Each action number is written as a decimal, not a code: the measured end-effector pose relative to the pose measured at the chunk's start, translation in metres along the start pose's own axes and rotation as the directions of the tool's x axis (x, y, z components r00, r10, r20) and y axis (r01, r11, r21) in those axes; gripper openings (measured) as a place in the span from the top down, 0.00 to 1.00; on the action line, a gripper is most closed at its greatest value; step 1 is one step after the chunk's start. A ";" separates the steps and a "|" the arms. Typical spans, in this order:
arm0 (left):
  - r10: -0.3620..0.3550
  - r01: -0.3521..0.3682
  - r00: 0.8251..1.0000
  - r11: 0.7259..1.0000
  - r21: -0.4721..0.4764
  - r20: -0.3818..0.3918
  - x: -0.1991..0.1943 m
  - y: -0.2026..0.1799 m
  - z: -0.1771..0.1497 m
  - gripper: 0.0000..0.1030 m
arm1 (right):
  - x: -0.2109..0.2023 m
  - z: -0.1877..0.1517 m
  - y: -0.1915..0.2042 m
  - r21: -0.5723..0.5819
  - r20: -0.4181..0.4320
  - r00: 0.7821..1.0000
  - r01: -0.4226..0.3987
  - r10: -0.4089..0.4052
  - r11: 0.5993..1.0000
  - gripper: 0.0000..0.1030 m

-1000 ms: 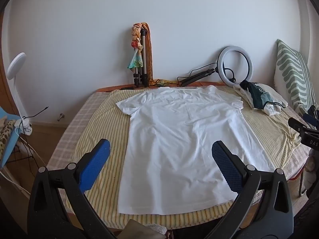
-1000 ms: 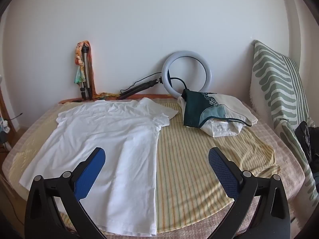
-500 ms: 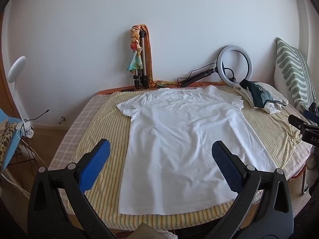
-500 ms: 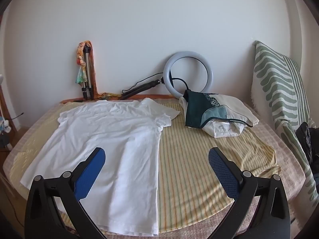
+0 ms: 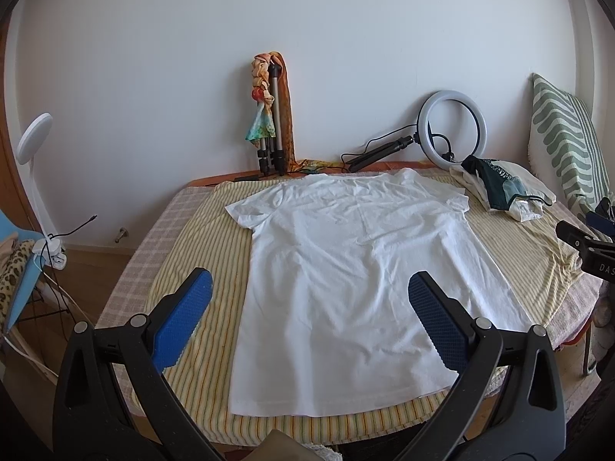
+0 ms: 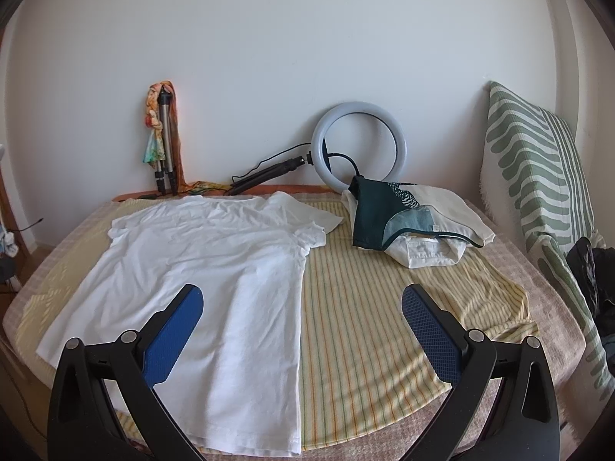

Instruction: Fold small clothes

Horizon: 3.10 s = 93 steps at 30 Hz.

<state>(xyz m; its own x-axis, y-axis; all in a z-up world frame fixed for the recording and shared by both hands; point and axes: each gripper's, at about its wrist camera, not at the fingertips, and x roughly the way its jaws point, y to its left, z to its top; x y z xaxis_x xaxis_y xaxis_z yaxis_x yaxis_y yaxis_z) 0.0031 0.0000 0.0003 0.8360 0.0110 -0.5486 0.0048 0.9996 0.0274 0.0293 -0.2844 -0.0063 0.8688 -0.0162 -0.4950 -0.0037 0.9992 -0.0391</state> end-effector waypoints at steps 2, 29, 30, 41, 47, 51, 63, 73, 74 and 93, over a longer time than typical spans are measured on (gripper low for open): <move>0.001 -0.001 1.000 1.000 0.001 0.000 0.000 0.000 0.000 0.00 | 0.000 0.000 -0.001 0.000 0.000 1.000 -0.002 0.002 1.000 0.00; 0.005 -0.005 1.000 1.000 0.005 0.007 -0.002 -0.002 0.003 0.00 | -0.002 0.002 0.001 -0.004 0.007 1.000 0.005 -0.005 1.000 0.00; 0.005 -0.005 1.000 1.000 0.005 0.007 -0.002 -0.002 0.002 0.00 | -0.002 0.002 0.000 -0.003 0.007 1.000 0.005 -0.005 1.000 0.00; 0.006 -0.006 1.000 1.000 0.005 0.009 -0.003 -0.002 0.002 0.00 | -0.003 0.003 0.001 -0.004 0.008 1.000 0.005 -0.005 1.000 0.00; 0.007 -0.007 1.000 1.000 0.006 0.010 -0.004 -0.003 0.001 0.00 | -0.002 0.002 0.001 -0.004 0.009 1.000 0.005 -0.005 1.000 0.00; 0.008 -0.008 1.000 1.000 0.007 0.013 -0.004 -0.004 0.000 0.00 | -0.002 0.002 0.001 -0.006 0.007 1.000 0.004 -0.004 1.000 0.00; 0.024 -0.024 1.000 1.000 -0.020 -0.002 0.001 0.014 0.002 0.00 | 0.002 0.004 0.007 -0.021 0.001 1.000 -0.005 0.005 1.000 0.00; 0.009 -0.016 0.998 0.993 -0.117 -0.060 0.029 0.067 -0.040 0.00 | 0.024 0.039 0.044 -0.074 -0.004 0.993 -0.116 0.116 0.990 0.00; 0.007 -0.016 0.997 0.992 -0.124 -0.072 0.031 0.072 -0.045 0.00 | 0.027 0.044 0.050 -0.080 -0.005 0.991 -0.130 0.130 0.988 0.01; -0.166 0.086 0.948 0.955 -0.285 -0.271 0.086 0.110 -0.118 0.55 | 0.156 0.117 0.239 -0.032 -0.320 0.817 -0.516 0.480 0.856 0.39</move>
<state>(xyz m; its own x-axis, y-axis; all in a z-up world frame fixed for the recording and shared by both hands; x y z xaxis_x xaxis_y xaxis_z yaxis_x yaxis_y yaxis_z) 0.0109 0.1140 -0.1427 0.6429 -0.1487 -0.7514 -0.0805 0.9624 -0.2593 0.2214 -0.0443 0.0088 0.5492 0.4551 -0.7009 -0.4670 0.8627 0.1942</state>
